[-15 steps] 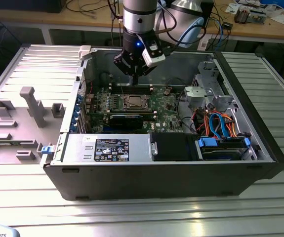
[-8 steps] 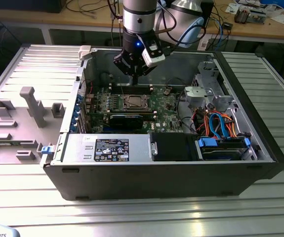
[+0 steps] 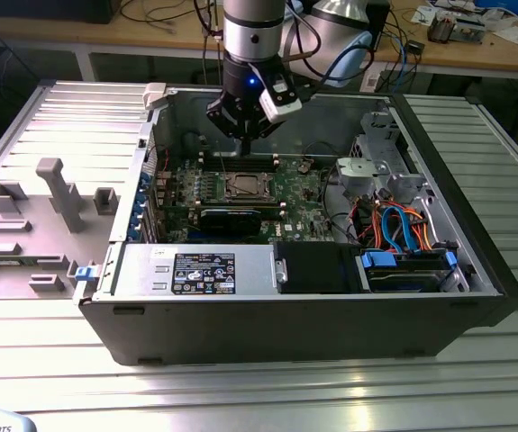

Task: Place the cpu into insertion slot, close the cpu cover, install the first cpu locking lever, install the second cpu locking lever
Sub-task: 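Install the first cpu locking lever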

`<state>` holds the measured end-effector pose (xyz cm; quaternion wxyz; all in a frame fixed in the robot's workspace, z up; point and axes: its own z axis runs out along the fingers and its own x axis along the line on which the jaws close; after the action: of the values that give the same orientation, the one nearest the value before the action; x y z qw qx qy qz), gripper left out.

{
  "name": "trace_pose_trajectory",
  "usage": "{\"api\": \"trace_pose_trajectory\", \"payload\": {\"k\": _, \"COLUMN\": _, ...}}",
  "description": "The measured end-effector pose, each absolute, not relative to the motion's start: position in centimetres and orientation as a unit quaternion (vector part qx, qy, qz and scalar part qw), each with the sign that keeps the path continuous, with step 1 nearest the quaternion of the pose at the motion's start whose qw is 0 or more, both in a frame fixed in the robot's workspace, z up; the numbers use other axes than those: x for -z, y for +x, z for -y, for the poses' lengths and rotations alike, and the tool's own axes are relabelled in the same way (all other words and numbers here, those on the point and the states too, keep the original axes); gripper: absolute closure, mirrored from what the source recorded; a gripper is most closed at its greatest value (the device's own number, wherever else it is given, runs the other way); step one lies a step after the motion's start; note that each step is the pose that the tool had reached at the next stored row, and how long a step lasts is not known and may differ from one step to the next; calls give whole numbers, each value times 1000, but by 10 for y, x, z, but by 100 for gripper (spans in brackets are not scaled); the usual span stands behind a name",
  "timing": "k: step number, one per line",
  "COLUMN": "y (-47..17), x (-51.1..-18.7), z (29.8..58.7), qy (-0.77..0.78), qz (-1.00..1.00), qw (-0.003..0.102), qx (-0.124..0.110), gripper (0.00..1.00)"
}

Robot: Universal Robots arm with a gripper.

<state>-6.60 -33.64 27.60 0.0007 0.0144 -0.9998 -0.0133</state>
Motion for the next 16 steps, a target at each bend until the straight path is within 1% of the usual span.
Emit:
{"api": "trace_pose_trajectory", "payload": {"k": 7, "y": -91, "x": -274, "z": 336, "qy": 15, "qz": 1000, "qw": -3, "qx": 14, "gripper": 89}}
{"api": "trace_pose_trajectory", "payload": {"k": 16, "y": -101, "x": -273, "z": 336, "qy": 14, "qz": 1000, "qw": -3, "qx": 14, "gripper": 89}}
